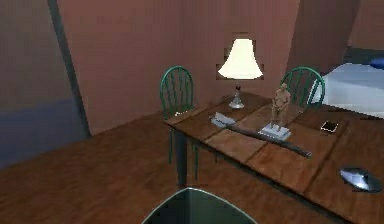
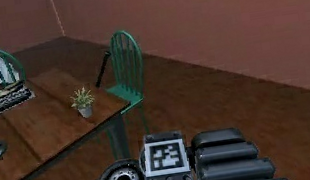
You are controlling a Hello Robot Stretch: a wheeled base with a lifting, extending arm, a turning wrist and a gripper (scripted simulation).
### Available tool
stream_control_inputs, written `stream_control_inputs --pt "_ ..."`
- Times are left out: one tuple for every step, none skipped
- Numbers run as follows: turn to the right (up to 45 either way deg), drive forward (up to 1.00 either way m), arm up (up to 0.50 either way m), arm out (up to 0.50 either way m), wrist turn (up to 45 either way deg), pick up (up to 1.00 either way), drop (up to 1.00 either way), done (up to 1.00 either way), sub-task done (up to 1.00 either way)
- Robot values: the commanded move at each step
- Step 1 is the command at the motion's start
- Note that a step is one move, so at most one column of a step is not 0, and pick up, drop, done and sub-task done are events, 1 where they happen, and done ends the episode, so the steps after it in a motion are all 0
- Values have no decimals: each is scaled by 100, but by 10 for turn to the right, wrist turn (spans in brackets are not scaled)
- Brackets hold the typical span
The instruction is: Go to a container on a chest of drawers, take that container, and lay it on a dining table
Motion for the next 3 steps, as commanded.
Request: stream_control_inputs --pt "120 0 0 0 0 0 0 0 0" --pt "0 45 0 0 0 0 0 0 0" --pt "-450 0 0 0 0 0 0 0 0"
